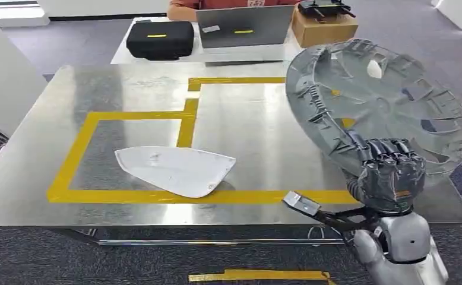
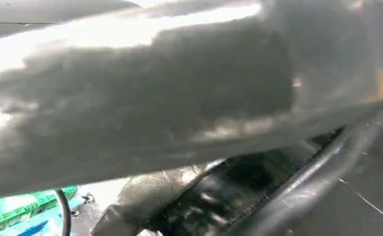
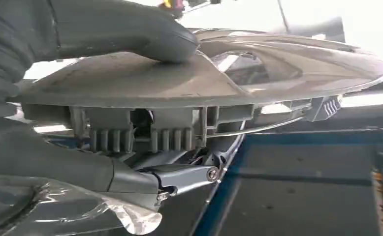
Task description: Take the parts from the cabinet and place them on the table.
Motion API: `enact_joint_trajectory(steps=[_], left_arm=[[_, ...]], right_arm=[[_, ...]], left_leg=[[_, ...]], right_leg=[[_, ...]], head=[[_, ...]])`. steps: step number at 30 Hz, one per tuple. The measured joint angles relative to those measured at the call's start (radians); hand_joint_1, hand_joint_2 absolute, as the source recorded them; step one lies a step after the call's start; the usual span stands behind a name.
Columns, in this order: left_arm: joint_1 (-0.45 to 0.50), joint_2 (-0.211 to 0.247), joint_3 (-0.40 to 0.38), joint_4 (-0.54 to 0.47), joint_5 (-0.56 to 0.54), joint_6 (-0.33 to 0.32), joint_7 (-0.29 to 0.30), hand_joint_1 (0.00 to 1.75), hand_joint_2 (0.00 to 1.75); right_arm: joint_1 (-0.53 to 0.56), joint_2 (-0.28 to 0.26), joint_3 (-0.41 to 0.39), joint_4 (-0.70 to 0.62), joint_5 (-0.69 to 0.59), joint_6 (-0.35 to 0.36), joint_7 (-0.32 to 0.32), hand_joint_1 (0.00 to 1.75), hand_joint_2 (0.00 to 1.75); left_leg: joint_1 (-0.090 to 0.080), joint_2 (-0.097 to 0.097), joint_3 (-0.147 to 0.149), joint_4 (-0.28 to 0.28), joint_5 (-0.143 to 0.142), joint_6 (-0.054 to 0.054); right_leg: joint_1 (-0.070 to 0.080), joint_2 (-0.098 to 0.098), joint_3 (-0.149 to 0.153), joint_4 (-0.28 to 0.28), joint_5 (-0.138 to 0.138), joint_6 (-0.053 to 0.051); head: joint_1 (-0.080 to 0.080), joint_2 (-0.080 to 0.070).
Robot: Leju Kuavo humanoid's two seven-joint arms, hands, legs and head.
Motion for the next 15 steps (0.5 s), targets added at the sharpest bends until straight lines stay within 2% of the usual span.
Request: enact_joint_trajectory(steps=[2,5,15], left_arm=[[0.0,0.001,-0.008,0.0,0.005,0.0,0.0,0.0,0.0],[0.0,0.002,-0.015,0.0,0.013,0.0,0.0,0.0,0.0],[0.001,0.004,-0.02,0.0,0.014,0.0,0.0,0.0,0.0]], right_arm=[[0.0,-0.004,0.002,0.019,0.0,0.0,0.02,1.75,1.75],[0.002,-0.021,0.015,0.049,0.0,0.0,0.065,1.75,1.75],[0.01,-0.035,0.031,0.084,0.0,0.0,0.077,1.75,1.75]], left_leg=[[0.002,0.0,0.0,-0.003,0.002,-0.01],[0.004,0.0,-0.001,-0.005,0.003,-0.037],[0.002,0.0,-0.005,-0.003,0.002,-0.04]], right_leg=[[0.001,0.0,-0.002,0.001,0.001,-0.001],[0.002,-0.001,-0.004,0.002,0.0,-0.004],[-0.001,-0.002,-0.005,0.002,0.001,-0.004]], head=[[0.0,0.0],[0.0,0.0],[0.001,0.0]])
